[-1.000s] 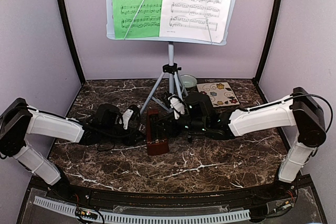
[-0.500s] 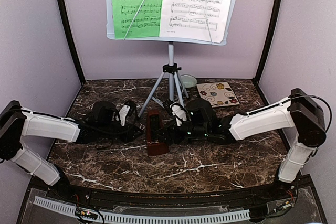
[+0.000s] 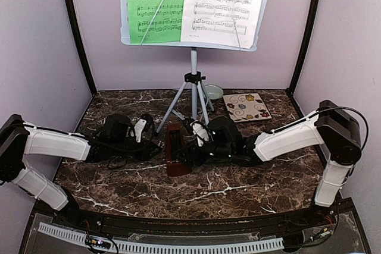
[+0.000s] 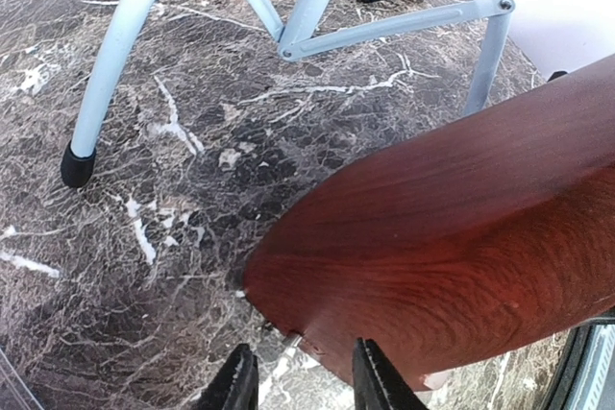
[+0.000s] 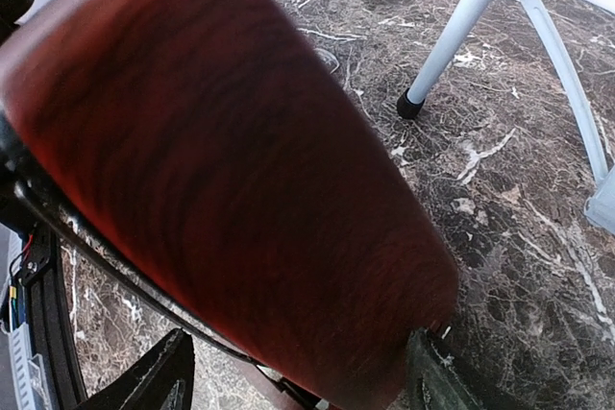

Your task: Set up the instrument practice props

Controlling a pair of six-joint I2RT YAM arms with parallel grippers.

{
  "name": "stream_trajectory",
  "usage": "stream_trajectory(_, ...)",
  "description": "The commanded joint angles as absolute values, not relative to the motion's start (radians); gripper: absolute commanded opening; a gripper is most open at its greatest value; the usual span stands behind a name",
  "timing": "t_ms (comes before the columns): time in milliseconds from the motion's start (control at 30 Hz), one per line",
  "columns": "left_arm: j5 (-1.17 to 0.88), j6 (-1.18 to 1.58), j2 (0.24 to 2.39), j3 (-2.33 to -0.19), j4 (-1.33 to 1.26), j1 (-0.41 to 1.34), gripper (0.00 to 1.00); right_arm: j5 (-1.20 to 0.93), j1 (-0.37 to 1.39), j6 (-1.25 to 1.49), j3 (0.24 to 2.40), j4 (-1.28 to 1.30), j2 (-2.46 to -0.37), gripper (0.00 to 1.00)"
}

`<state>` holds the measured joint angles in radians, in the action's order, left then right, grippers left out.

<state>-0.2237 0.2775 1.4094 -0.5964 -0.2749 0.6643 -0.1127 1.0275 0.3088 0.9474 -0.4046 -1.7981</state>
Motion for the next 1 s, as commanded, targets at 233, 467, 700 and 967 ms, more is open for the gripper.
stream_trajectory(233, -0.237, 0.278, 1.402, -0.636, -0.250, 0.643, 0.36, -0.178, 1.059, 0.393, 0.936, -0.523, -1.848, 0.76)
stream_trajectory(467, -0.247, 0.276, 1.414, -0.646, -0.253, 0.640, 0.37, -0.156, 1.063, 0.396, 0.927, -0.512, -1.830, 0.76)
stream_trajectory(700, -0.252, 0.279, 1.410, -0.639, -0.259, 0.640, 0.37, -0.111, 1.062, 0.391, 0.947, -0.476, -1.791, 0.80)
stream_trajectory(967, -0.231, 0.285, 1.377, -0.619, -0.261, 0.638, 0.40, -0.062, 1.062, 0.389, 0.941, -0.458, -1.731, 0.88)
